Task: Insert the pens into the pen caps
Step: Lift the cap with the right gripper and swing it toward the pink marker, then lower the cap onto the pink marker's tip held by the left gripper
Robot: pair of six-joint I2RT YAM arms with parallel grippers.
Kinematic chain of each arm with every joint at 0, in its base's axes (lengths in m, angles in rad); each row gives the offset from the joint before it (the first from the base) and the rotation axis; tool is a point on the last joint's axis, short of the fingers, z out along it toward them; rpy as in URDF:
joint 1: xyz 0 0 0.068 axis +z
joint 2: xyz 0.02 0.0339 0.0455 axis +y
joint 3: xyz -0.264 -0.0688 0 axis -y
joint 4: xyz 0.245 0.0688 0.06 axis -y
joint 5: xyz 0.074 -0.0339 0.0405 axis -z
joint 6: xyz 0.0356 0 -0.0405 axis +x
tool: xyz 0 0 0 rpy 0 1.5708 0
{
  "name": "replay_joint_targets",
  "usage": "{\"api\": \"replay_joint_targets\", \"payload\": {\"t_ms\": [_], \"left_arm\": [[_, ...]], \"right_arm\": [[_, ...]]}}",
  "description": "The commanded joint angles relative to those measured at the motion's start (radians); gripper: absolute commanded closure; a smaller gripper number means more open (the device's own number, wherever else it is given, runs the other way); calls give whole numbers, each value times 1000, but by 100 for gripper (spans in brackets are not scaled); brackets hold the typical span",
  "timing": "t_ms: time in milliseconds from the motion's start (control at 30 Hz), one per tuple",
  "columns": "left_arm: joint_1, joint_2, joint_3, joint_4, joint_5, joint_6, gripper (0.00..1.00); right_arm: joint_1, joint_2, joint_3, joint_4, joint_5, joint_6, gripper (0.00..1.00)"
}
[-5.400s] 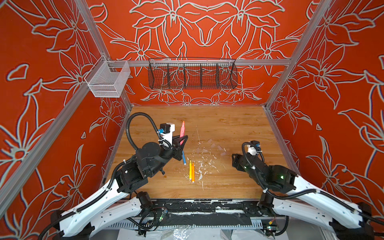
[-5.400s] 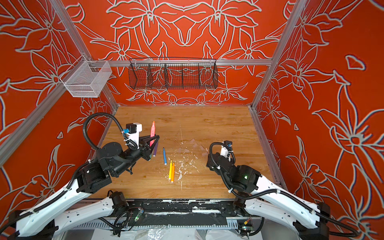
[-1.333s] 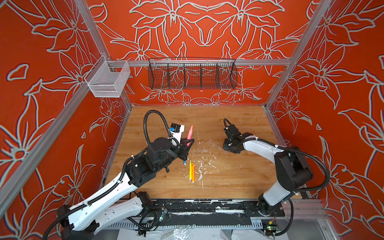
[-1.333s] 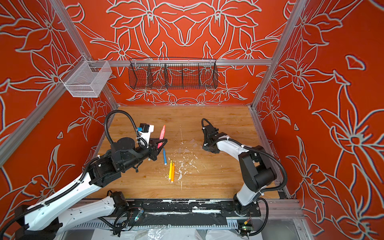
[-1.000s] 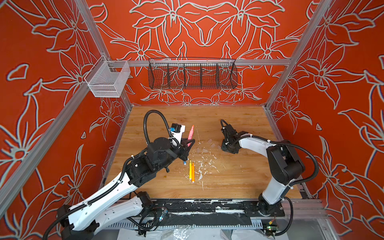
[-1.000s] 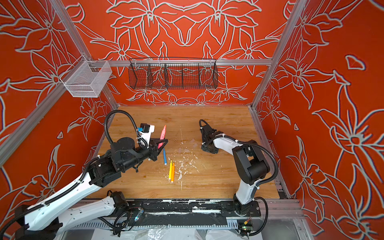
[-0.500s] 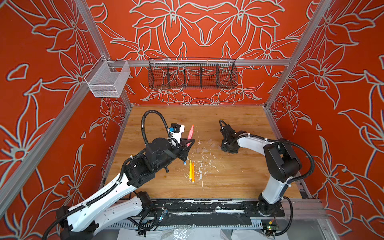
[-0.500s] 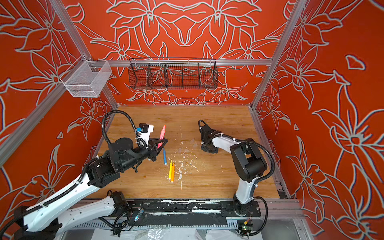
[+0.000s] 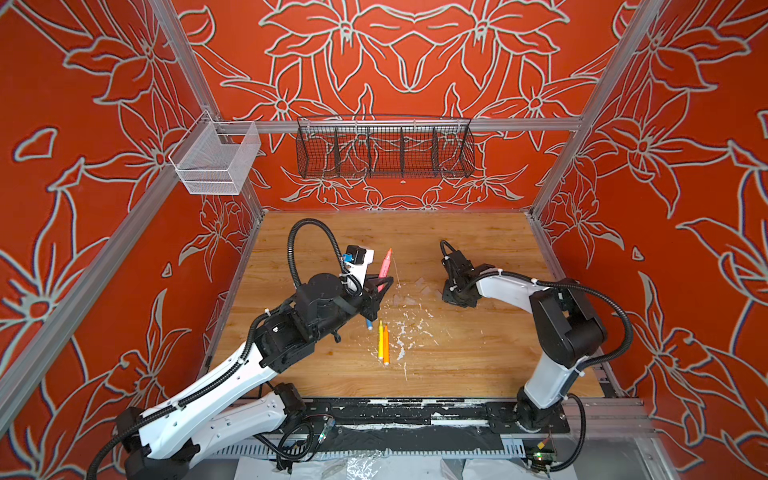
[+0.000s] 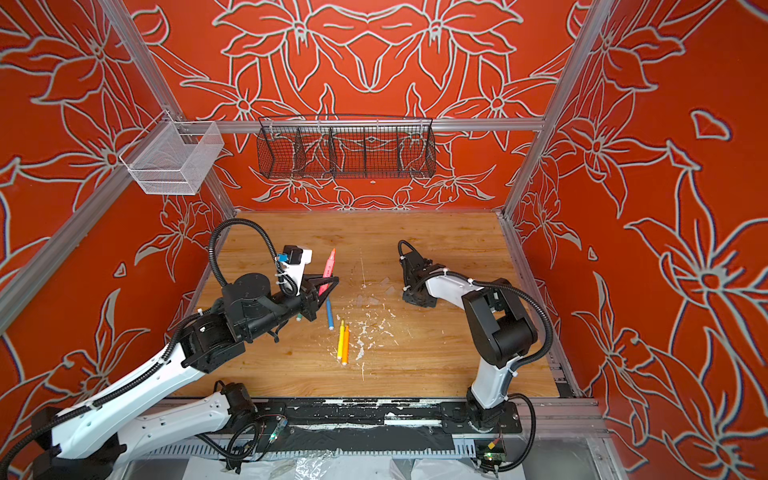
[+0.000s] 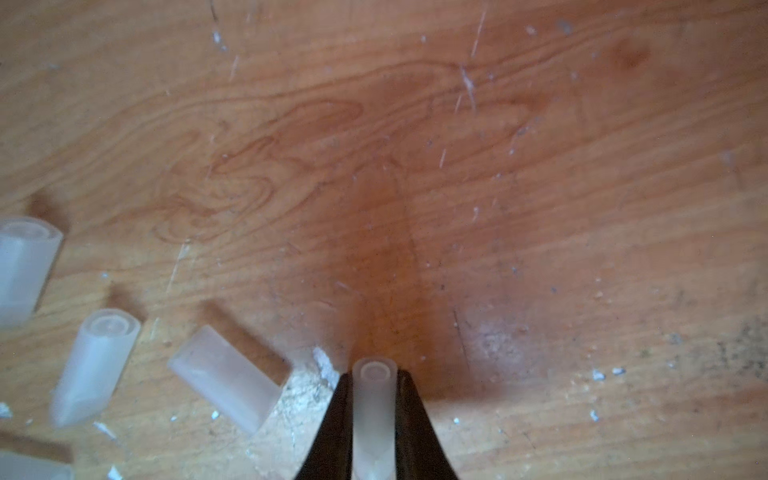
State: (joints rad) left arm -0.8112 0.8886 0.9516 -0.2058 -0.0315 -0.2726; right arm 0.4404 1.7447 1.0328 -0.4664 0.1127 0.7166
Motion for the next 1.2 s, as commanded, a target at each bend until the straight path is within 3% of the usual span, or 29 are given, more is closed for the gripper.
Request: {"api": "replay_joint_targets", "payload": {"t_ms": [0,333,633,900,1167], "left_arm": [[5,44,15,58,134,16,100],[5,131,29,55,153,30,100],[5,174,46,52,222,33,100],[5,178,47,61,272,32,100],[4,160,41,67,306,32,100]], "right_arm": [[6,-110,-38,-29,8,15,84],[30,-528,-78,-95,77,17,84],[175,-859,29,-73,127,-59,84],[311,-925,43,195,-61,-151,84],[328,-920,-72,571,-239,-68,84]]}}
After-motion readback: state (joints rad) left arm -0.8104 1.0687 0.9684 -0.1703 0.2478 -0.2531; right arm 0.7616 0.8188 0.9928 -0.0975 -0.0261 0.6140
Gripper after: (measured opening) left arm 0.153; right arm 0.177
